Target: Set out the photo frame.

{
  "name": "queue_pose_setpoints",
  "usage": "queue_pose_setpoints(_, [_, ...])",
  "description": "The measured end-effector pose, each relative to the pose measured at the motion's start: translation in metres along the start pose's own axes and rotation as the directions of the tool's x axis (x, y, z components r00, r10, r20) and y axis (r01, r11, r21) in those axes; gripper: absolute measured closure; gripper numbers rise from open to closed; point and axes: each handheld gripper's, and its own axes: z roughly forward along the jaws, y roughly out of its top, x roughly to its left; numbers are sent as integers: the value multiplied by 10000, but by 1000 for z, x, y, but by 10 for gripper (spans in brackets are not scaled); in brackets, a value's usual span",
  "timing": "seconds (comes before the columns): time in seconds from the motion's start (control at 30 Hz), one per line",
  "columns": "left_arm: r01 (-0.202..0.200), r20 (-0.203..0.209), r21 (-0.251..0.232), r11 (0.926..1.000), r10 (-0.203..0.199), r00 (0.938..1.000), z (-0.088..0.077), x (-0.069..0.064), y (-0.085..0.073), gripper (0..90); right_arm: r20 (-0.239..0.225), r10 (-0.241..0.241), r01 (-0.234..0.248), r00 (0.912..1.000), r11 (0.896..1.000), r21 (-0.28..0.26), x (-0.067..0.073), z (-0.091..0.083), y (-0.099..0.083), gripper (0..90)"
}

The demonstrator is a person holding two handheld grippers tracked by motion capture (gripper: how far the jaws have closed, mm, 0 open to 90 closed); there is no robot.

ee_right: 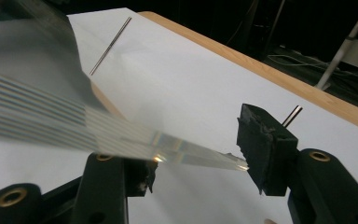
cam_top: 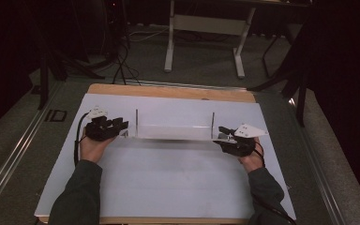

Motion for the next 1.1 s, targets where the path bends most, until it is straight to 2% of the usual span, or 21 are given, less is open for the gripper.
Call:
queue_pose_setpoints(0.3, [-498, 85, 50, 9987, 498, 9987, -13, -4, -15, 581, -3, 52, -52, 10000, 10000, -26, -1, 0, 3, 486])
queue_pose_setpoints(0.4, [-892, 529, -168, 9959, 900, 9945, -15, -10, -20, 586, 14, 101, -101, 9999, 9999, -80, -3, 1, 4, 486])
queue_pose_setpoints(0.5, [-992, 599, -205, 9949, 1002, 9932, -15, -12, -19, 575, 21, 160, -160, 9999, 9998, -108, -3, 1, 5, 486])
queue_pose_setpoints(0.53, [-1281, 743, -490, 9906, 1315, 9885, -14, -17, -17, 566, -6, 191, -191, 9998, 9997, -126, -4, 1, 6, 486])
queue_pose_setpoints(0.63, [-1532, 928, -722, 9856, 1596, 9828, -11, -22, -14, 561, 0, 205, -205, 9998, 9997, -126, -4, 1, 6, 486])
queue_pose_setpoints(0.73, [-1768, 785, -691, 9818, 1820, 9802, -6, -26, -9, 553, 8, 195, -195, 9998, 9997, -143, -5, 1, 6, 486])
queue_pose_setpoints(0.83, [-1841, 640, -720, 9803, 1887, 9799, -2, -28, -6, 536, -20, 223, -224, 9997, 9997, -138, -6, 2, 7, 486])
queue_pose_setpoints(1.1, [-1742, 407, -910, 9805, 1784, 9831, 4, -28, -5, 514, -15, 346, -346, 9994, 9992, -190, -9, 3, 10, 487])
